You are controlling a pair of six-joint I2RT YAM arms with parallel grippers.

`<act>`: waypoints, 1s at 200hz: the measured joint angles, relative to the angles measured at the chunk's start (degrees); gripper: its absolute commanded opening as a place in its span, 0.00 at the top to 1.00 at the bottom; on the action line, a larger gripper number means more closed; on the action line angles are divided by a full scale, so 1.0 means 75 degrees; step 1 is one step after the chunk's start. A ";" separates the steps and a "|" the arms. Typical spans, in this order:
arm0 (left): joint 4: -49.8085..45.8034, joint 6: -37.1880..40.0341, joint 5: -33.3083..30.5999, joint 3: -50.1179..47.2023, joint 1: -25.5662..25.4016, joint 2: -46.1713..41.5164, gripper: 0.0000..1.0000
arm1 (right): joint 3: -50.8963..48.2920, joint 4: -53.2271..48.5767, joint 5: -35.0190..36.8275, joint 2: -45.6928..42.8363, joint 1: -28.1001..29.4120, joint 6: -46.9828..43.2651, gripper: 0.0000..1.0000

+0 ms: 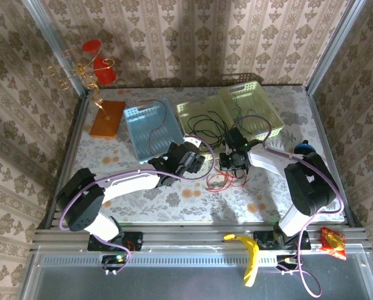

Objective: Untangle the cables

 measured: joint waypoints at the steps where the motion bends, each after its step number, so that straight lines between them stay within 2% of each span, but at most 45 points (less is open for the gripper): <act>1: 0.0003 0.0000 0.0000 0.0000 0.0000 0.0000 0.11 | 0.0000 0.0000 -0.0009 0.0000 0.0000 0.0017 0.98; 30: 0.0070 0.0000 0.0006 -0.0003 0.0000 0.0000 0.10 | -0.0006 -0.0254 -0.0041 -0.0437 0.0000 -0.0131 1.00; 78: 0.0364 0.0067 0.0149 -0.0035 0.0000 -0.0017 0.10 | 0.0099 -0.0627 -0.0358 -0.3177 -0.0157 -0.0781 1.00; 106: 0.0603 0.0146 0.0367 -0.0044 0.0000 -0.0017 0.10 | 0.0431 -0.0822 -0.1035 -0.4197 -0.0527 -0.1119 1.00; 157: 0.0944 0.0356 0.0976 -0.0230 0.0000 -0.0210 0.13 | 0.0469 -0.0469 -0.2836 -0.5082 -0.1174 -0.1102 1.00; 171: 0.1110 0.0484 0.1378 -0.0379 0.0000 -0.0393 0.16 | 0.0469 -0.0420 -0.2999 -0.5068 -0.1218 -0.1064 1.00; 188: 0.1244 0.0644 0.1993 -0.0463 0.0000 -0.0592 0.32 | 0.0469 -0.0414 -0.3037 -0.4980 -0.1221 -0.1043 0.99; 200: 0.1326 0.0860 0.2512 -0.0466 0.0000 -0.0664 0.36 | 0.0469 -0.0414 -0.3034 -0.4916 -0.1224 -0.1023 0.99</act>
